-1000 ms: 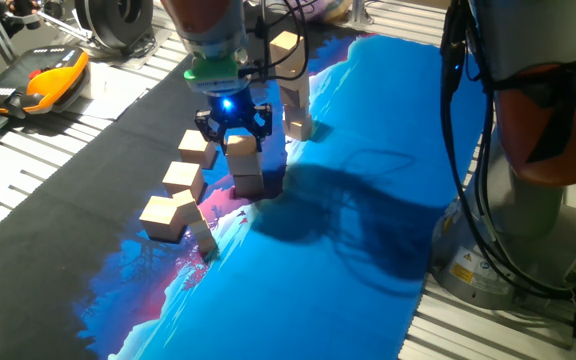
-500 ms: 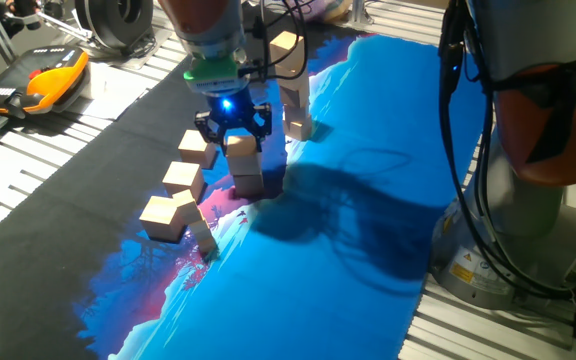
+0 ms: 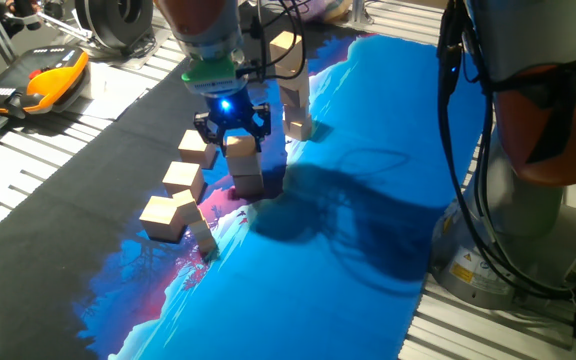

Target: Stack the blocks in a vertical line of five

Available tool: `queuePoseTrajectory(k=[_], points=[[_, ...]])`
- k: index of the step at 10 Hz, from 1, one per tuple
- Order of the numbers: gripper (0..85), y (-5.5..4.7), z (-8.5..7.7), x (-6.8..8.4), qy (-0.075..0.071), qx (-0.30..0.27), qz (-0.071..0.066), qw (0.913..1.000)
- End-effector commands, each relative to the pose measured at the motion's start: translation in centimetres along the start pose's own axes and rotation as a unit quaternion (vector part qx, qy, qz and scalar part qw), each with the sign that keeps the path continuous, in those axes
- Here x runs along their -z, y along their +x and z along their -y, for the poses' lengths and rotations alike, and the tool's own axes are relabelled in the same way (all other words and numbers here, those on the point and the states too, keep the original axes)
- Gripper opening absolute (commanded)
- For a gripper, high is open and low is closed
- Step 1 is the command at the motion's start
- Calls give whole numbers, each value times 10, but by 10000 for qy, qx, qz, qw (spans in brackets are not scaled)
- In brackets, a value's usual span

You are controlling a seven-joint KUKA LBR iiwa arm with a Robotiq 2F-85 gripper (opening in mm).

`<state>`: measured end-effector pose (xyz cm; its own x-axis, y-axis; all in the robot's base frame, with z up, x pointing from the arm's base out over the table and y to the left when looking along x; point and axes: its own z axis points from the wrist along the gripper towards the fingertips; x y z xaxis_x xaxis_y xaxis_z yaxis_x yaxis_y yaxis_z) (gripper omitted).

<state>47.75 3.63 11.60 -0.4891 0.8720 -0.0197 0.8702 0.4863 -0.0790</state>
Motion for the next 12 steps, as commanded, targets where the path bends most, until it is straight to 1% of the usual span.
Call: queuePoseTrajectory(k=[1, 3, 4, 5, 7, 8, 10, 11, 12], points=[[680, 0, -2, 2, -42, -19, 20, 10000], [680, 0, -2, 2, -41, -43, 54, 10000], [850, 0, -2, 2, -32, -46, 102, 9999], [850, 0, -2, 4, -34, -39, 129, 9999], [850, 3, -4, 11, -14, -47, 118, 9999], [850, 4, -6, 15, 31, -49, 120, 9999], [850, 4, -10, 30, 138, 3, 60, 9999], [850, 2, -13, 39, 199, 25, 25, 9998], [850, -1, -17, 45, 219, 25, 14, 9998]])
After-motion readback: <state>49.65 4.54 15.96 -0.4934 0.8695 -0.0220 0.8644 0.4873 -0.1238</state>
